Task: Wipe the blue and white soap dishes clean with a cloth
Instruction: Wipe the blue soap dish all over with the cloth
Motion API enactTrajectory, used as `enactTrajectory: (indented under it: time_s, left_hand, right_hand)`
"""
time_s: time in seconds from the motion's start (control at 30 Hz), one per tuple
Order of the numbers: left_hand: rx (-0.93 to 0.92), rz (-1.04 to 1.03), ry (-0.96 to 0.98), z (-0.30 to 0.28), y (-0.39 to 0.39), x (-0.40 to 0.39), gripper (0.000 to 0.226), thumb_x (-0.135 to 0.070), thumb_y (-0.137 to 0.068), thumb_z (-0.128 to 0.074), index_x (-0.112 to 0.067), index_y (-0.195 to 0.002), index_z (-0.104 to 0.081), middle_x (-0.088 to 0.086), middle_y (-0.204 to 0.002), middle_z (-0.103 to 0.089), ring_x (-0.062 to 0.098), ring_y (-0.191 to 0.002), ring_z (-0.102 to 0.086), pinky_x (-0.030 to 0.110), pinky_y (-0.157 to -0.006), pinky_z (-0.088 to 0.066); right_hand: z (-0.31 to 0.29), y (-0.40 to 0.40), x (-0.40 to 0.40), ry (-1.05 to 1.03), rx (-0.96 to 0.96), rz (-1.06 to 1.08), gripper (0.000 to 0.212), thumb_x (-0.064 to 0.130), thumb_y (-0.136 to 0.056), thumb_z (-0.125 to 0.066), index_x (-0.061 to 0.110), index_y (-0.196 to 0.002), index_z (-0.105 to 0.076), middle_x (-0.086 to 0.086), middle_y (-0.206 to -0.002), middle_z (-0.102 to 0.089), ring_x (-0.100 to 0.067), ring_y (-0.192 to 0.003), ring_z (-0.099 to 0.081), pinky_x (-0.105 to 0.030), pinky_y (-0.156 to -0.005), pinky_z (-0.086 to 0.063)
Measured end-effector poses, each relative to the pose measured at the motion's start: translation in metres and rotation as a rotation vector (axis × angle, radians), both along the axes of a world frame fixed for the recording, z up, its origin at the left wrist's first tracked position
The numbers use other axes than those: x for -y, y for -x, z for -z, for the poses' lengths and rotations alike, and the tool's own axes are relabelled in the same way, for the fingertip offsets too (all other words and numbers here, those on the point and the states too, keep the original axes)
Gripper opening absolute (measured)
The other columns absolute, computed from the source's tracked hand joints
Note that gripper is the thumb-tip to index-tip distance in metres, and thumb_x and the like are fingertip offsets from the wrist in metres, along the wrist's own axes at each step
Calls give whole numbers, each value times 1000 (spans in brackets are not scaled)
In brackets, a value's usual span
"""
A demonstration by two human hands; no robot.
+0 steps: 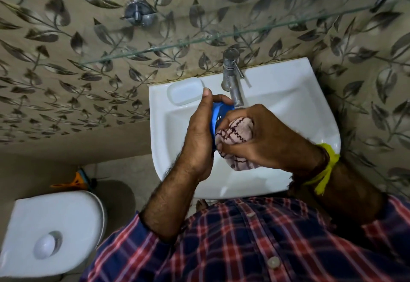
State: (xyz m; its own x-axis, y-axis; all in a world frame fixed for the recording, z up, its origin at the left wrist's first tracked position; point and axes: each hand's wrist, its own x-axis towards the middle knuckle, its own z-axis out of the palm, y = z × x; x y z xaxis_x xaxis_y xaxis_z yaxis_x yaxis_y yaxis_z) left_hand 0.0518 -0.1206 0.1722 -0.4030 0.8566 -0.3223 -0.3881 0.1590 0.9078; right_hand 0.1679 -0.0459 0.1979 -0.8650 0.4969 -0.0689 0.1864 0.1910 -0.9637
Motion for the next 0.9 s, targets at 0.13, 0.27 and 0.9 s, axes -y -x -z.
enactTrajectory:
  time_s: [0.13, 0.27, 0.9]
  left_hand:
    - [65, -21, 5, -4, 2, -3, 54, -60, -104, -34, -16, -98, -65, 4, -81, -72, 21, -78, -70, 36, -77, -53]
    - [87, -28, 73, -9, 2, -3, 59, -67, -101, -36, -14, -103, -62, 6, -80, -71, 22, -75, -69, 32, -69, -53]
    - [-392, -57, -35, 14, -8, -1, 78, -78, -88, -24, -19, -111, -71, 7, -88, -78, 24, -76, -74, 42, -56, -59]
  right_hand:
    - [-1, 1, -5, 1, -34, 17, 9, -7, -81, -77, -7, -83, -68, -8, -66, -71, -13, -54, -70, -22, -54, -55]
    - [2, 1, -3, -64, -20, -38, 18, 4, -78, -83, -3, -86, -69, -15, -73, -71, -20, -59, -72, -31, -55, -60]
    - [2, -1, -25, 561, -158, 163, 22, 11, -85, -74, -11, -86, -69, -24, -73, -71, -29, -60, -67, -35, -64, -59]
